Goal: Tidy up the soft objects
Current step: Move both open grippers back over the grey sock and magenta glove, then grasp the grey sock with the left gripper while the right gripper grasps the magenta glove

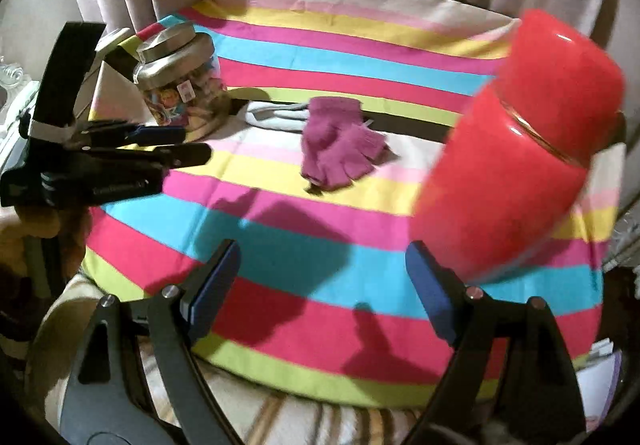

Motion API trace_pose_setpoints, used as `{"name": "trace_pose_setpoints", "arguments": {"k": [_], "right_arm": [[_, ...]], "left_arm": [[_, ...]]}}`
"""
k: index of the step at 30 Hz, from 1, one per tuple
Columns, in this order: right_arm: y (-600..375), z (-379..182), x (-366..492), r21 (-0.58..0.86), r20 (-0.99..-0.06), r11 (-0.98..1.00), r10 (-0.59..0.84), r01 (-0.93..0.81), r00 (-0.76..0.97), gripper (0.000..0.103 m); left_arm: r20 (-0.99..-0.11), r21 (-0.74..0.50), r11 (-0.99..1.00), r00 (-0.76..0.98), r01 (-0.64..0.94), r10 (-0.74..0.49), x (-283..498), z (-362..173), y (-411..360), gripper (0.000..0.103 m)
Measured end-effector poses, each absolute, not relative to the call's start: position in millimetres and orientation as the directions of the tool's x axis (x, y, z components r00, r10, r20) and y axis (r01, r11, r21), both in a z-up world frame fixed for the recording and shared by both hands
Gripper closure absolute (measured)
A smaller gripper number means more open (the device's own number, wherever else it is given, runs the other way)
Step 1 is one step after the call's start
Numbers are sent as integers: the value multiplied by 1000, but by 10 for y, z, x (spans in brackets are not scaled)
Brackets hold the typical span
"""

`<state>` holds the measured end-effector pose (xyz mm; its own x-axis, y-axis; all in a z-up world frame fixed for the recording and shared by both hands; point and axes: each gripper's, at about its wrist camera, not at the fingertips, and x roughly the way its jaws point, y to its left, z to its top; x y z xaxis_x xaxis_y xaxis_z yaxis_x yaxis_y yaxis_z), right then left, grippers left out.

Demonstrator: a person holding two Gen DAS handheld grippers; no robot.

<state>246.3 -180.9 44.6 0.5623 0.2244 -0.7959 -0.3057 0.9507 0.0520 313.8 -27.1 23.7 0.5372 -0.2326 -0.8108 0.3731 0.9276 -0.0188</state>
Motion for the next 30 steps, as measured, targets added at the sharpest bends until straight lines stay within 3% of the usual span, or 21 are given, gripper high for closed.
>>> {"name": "trace_pose_setpoints", "arguments": {"k": [2, 14, 30], "right_arm": [[-1751, 442, 2579, 67, -792, 950, 236, -305, 563, 16], [-1395, 166, 3369, 74, -801, 949, 239, -305, 549, 12], [-1338, -432, 4142, -11, -846, 959, 141, -282, 515, 12]], "left_arm": [[-820, 24, 904, 525, 427, -227, 3275, 201, -332, 47], [-878, 151, 814, 454, 561, -150, 4059, -71, -439, 47], [-936, 90, 794, 324, 602, -139, 4603, -524, -499, 47]]}}
